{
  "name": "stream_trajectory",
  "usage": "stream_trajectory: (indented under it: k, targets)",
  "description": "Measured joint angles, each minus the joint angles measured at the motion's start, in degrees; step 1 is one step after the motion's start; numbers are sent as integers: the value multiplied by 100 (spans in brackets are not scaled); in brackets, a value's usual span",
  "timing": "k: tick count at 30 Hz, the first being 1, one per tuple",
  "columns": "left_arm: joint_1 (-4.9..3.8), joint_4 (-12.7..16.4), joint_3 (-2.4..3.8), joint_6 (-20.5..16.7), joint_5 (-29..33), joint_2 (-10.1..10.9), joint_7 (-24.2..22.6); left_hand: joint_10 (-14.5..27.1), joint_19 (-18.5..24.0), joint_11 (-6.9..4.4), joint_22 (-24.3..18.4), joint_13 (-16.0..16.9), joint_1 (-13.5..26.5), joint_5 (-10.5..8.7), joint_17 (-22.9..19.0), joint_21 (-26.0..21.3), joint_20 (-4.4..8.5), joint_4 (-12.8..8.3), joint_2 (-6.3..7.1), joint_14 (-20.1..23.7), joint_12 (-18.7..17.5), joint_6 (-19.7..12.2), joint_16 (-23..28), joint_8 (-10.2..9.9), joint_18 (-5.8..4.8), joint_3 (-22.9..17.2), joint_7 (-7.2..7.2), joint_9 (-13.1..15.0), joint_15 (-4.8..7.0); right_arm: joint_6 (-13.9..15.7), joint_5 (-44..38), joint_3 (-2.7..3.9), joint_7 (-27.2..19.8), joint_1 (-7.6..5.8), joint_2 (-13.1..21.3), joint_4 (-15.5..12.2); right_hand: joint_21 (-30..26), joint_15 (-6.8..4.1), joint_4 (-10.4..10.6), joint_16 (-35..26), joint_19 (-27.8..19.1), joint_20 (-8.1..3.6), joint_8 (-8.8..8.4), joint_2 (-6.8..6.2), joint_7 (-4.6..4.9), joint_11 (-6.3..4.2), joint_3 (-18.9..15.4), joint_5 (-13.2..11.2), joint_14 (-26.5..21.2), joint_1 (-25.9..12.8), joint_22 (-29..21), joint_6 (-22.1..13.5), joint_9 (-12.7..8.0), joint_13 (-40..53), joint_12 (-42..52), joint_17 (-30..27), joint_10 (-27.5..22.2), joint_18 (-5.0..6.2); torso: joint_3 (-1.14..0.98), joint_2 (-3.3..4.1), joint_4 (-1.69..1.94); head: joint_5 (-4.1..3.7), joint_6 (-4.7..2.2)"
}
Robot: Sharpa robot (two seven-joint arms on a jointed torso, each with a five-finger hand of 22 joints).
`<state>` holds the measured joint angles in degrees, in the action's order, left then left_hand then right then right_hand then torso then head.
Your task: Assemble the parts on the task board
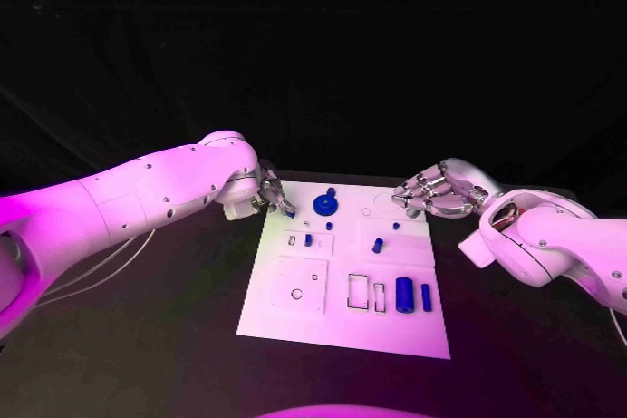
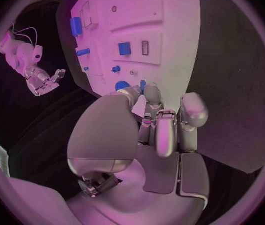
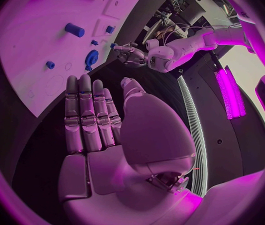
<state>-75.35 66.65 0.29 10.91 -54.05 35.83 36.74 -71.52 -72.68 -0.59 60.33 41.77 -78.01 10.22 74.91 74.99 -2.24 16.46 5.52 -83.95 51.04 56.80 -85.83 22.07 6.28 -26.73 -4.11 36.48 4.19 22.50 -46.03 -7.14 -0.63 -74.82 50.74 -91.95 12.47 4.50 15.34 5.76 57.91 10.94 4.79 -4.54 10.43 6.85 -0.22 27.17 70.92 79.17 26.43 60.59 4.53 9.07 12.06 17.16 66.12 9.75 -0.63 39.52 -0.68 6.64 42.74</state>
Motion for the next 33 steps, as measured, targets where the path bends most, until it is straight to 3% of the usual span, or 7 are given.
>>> stream_trajectory:
  k: [8, 10, 15, 17, 24, 33]
  targets:
    - [-2, 866, -9, -338, 372, 514, -9, -148, -21, -45, 118, 221, 284, -14, 0, 67, 22, -158, 207, 0, 189, 3, 0, 119, 0, -436, 3, 60, 0, -6, 1, -4, 6, 1, 12, -4, 0, 0, 0, 0, 0, 0, 0, 0, 0, 0, 0, 0, 0, 0, 0, 0, 0, 0, 0, 0, 0, 0, -24, -27, 10, 31, 13]
    - [3, 1029, -26, -407, 375, 606, -14, -177, -22, -56, 123, 237, 328, -15, 0, 67, 22, -181, 205, 0, 221, 3, 0, 138, 0, -469, 3, 59, 0, -7, 1, -5, 7, 1, 14, -4, 0, 0, 0, 0, 0, 0, 0, 0, 0, 0, 0, 33, 0, 0, -7, 0, 0, 0, 0, 0, 0, 0, -26, -27, 11, 39, 17]
    - [96, 1349, -75, -579, 235, 813, -26, -220, -36, -75, 158, 283, 430, -30, 0, 89, 36, -280, 263, 0, 256, 3, 0, 172, 0, -642, 3, 41, 0, -8, 2, -7, 9, 1, 21, -5, 0, 0, 0, 0, 0, 0, 0, 0, 0, 0, 0, 33, 0, 0, -7, 0, 0, 1, 0, 0, 0, 0, -26, -31, 14, 50, 34]
    - [142, 1427, -86, -634, 140, 859, -29, -248, -42, -64, 176, 302, 464, -39, 0, 89, 42, -376, 296, 0, 290, 3, 0, 173, 0, -738, 3, 34, 0, -9, 3, -8, 10, 2, 23, -6, 0, 0, 0, 0, 0, 0, 0, 0, 0, 0, 0, 33, 0, 0, -7, 0, 0, 1, 0, 0, 0, 0, -26, -33, 17, 55, 36]
    - [320, 1612, -107, -790, -233, 905, -43, -301, -84, -76, 229, 366, 523, -43, 4, 126, 41, -415, 354, 0, 354, 3, 0, 206, 0, -808, 3, 20, 0, -9, 4, -9, 11, 15, 20, -6, 0, 0, 0, 0, 0, 0, 0, 0, 0, 0, 0, 33, 0, 0, -7, 0, 0, 1, 0, 0, 0, 0, -20, -35, 20, 68, 43]
    - [442, 1628, -115, -894, -559, 830, -48, -343, -84, -77, 256, 395, 607, -30, 4, 156, 41, -474, 395, 0, 377, 24, 0, 206, 0, -899, 24, 10, 0, -12, 5, -10, 12, 37, 19, -5, 0, 0, 0, 0, 0, 0, 0, 0, 0, 0, 0, 33, 0, 0, -7, 0, 0, 1, 0, 0, 0, 0, -20, -29, 8, 75, 37]
